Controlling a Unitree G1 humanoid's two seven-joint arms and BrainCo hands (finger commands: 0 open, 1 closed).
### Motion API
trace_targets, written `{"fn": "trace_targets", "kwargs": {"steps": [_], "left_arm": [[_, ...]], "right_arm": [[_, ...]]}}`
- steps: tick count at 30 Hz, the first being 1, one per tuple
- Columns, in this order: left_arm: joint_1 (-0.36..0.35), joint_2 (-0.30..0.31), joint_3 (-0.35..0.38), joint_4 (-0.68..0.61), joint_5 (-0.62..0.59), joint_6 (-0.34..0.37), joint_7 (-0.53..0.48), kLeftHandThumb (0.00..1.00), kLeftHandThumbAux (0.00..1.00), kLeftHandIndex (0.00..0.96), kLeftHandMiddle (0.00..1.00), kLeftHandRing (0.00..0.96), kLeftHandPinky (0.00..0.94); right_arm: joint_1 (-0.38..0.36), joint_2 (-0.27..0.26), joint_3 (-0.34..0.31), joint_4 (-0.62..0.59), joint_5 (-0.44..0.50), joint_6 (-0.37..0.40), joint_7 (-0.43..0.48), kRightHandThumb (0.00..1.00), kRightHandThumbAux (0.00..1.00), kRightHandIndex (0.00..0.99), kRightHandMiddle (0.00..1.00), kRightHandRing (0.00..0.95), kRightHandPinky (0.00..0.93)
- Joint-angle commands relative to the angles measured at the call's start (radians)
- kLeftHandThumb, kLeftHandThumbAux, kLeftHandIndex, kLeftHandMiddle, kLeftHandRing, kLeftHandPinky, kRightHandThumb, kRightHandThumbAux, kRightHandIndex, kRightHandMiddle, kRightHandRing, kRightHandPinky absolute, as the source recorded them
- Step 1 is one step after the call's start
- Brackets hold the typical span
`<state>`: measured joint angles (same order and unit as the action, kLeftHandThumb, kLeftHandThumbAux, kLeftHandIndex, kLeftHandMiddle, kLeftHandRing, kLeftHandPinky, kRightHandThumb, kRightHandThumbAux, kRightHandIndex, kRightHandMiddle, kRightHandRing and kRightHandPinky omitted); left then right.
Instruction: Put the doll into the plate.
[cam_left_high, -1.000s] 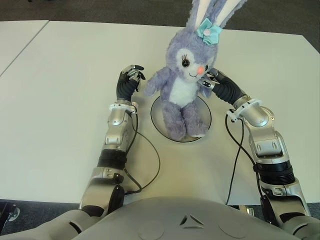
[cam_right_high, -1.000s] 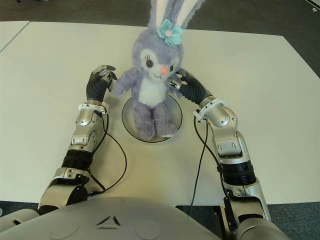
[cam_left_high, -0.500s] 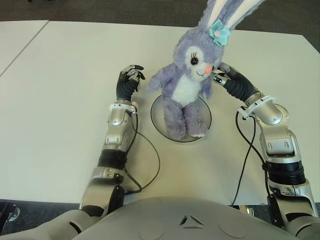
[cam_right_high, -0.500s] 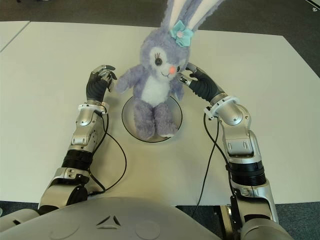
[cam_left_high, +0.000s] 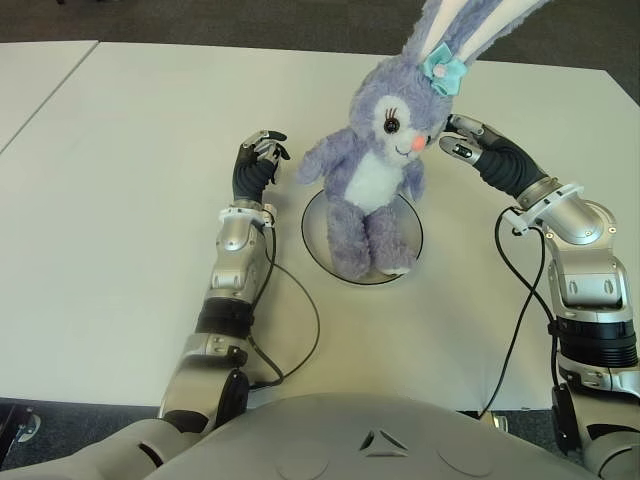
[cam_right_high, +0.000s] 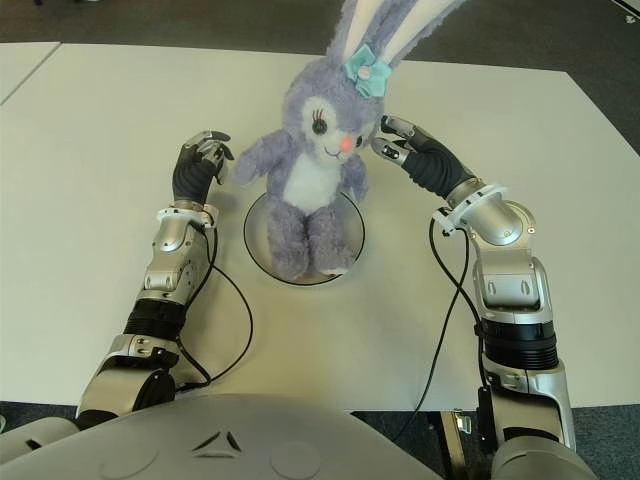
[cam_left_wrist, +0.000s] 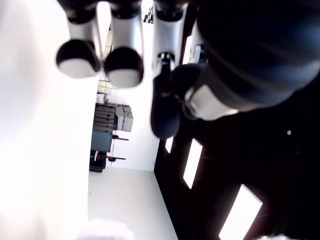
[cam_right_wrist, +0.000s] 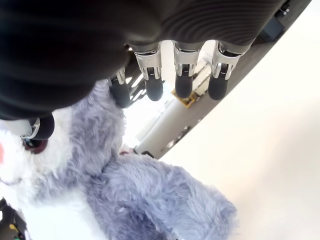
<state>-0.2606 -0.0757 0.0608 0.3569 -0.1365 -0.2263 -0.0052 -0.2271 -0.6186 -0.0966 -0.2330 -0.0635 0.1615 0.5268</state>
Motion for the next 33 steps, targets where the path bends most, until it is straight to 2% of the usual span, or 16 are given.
{"fn": "trace_targets", "kwargs": {"steps": [1, 21, 33], "left_arm": [[0.105, -0.032, -0.001, 0.068, 0.007, -0.001, 0.011, 0.71, 0.705, 0.442, 0.887, 0.89, 0.881], [0.102, -0.032, -0.003, 0.072, 0.013, -0.002, 0.018, 0.71, 0.705, 0.442, 0.886, 0.89, 0.88], [0.098, -0.03, 0.0, 0.075, 0.001, 0.0, 0.005, 0.709, 0.705, 0.442, 0.887, 0.891, 0.878]], "right_arm": [[-0.008, -0.015, -0.012, 0.049, 0.03, -0.039, 0.023, 0.51, 0.202, 0.0, 0.0, 0.0, 0.0], [0.005, -0.044, -0.048, 0.11, 0.062, -0.111, 0.032, 0.529, 0.203, 0.0, 0.0, 0.0, 0.0], [0.021, -0.036, -0.076, 0.082, 0.07, -0.054, 0.005, 0.55, 0.224, 0.0, 0.0, 0.0, 0.01]]}}
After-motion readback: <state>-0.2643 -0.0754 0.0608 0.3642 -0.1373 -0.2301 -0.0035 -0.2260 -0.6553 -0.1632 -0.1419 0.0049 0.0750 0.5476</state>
